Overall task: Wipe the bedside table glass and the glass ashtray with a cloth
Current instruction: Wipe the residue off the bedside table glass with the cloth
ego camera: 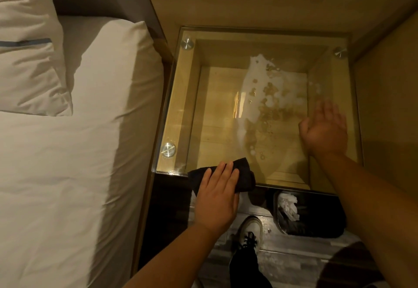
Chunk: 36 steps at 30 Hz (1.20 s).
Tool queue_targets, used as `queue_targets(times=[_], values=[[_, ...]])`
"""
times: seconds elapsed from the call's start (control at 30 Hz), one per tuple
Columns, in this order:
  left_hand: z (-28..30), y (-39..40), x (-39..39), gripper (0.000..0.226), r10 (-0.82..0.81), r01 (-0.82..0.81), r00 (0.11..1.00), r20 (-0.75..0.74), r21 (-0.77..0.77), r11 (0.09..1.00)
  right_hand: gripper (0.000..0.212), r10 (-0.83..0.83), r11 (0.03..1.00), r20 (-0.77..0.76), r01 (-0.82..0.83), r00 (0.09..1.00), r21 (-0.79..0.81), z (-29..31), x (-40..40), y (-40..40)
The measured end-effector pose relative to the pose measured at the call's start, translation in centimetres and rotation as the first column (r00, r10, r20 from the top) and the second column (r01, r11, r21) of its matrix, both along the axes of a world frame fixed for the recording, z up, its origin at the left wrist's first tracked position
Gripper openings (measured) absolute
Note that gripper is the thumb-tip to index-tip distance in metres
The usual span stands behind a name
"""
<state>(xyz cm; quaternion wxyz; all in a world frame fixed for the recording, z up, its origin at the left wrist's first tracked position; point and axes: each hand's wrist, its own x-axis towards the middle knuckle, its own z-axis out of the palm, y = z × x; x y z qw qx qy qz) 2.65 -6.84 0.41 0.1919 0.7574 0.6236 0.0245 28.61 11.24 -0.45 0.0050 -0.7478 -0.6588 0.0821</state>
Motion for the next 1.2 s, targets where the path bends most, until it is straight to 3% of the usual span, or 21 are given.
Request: queue_targets(times=[0.13, 0.2, 0.27, 0.37, 0.43, 0.47, 0.53, 0.6, 0.67, 0.73, 0.8, 0.87, 0.97, 1.2], values=[[0.9, 0.1, 1.9, 0.051, 0.053, -0.046, 0.994, 0.098, -0.075, 0.996, 0.071, 0.004, 1.000, 0.000, -0.004, 1.000, 0.004, 0.1, -0.1, 0.0], [2.4, 0.7, 3.5, 0.054, 0.129, -0.098, 0.959, 0.254, -0.131, 0.987, 0.071, 0.000, 1.000, 0.004, 0.000, 1.000, -0.020, 0.2, -0.1, 0.0], [4.6, 2.4, 4.9, 0.047, 0.349, -0.239, 0.810, 0.471, -0.279, 0.930, 0.071, -0.006, 0.999, 0.007, 0.006, 1.000, -0.049, 0.4, -0.1, -0.1], [8.1, 8.0, 5.7, 0.020, 0.671, -0.423, 0.423, 0.609, -0.523, 0.740, 0.073, -0.018, 0.996, 0.025, 0.021, 1.000, -0.089, 0.6, -0.1, 0.0], [9.5, 13.2, 5.0, 0.018, 0.702, -0.466, 0.251, 0.667, -0.552, 0.691, 0.074, -0.015, 0.995, 0.043, 0.019, 0.999, -0.098, 0.8, -0.2, 0.1], [10.0, 16.1, 4.4, 0.018, 0.666, -0.479, 0.230, 0.709, -0.514, 0.712, 0.074, -0.011, 0.995, 0.047, 0.016, 0.999, -0.097, 0.8, -0.3, 0.1], [10.4, 22.2, 3.2, 0.020, 0.550, -0.501, 0.341, 0.762, -0.347, 0.792, 0.072, -0.006, 0.996, 0.049, 0.011, 0.999, -0.091, 0.8, -0.3, 0.1], [9.8, 28.5, 2.0, 0.032, 0.418, -0.470, 0.566, 0.711, -0.138, 0.872, 0.070, -0.010, 0.996, 0.058, 0.015, 0.998, -0.090, 0.6, -0.1, 0.1], [8.4, 34.5, 1.1, 0.038, 0.247, -0.304, 0.817, 0.521, 0.025, 0.952, 0.069, -0.009, 0.996, 0.074, 0.016, 0.997, -0.084, 0.2, 0.0, 0.2], [5.9, 39.2, 1.1, 0.044, 0.028, -0.037, 0.967, 0.254, 0.033, 0.999, 0.068, -0.012, 0.997, 0.088, 0.018, 0.996, -0.068, -0.2, 0.0, 0.3], [3.2, 41.7, 2.1, 0.051, -0.177, 0.179, 0.982, 0.060, -0.038, 0.983, 0.068, -0.026, 0.998, 0.086, 0.030, 0.996, -0.047, -0.4, 0.0, 0.4], [1.0, 42.4, 3.0, 0.053, -0.232, 0.232, 0.972, -0.026, 0.002, 0.973, 0.069, -0.021, 1.000, 0.080, 0.023, 0.997, -0.020, -0.5, 0.0, 0.4], [0.0, 42.3, 3.2, 0.053, -0.211, 0.214, 0.976, -0.048, 0.070, 0.974, 0.069, -0.018, 1.000, 0.070, 0.019, 0.997, -0.005, -0.5, 0.0, 0.4], [0.7, 37.1, 3.4, 0.053, -0.201, 0.202, 0.979, -0.028, 0.036, 0.979, 0.070, -0.012, 1.000, 0.070, 0.014, 0.997, -0.027, 0.1, -0.2, 0.2]])
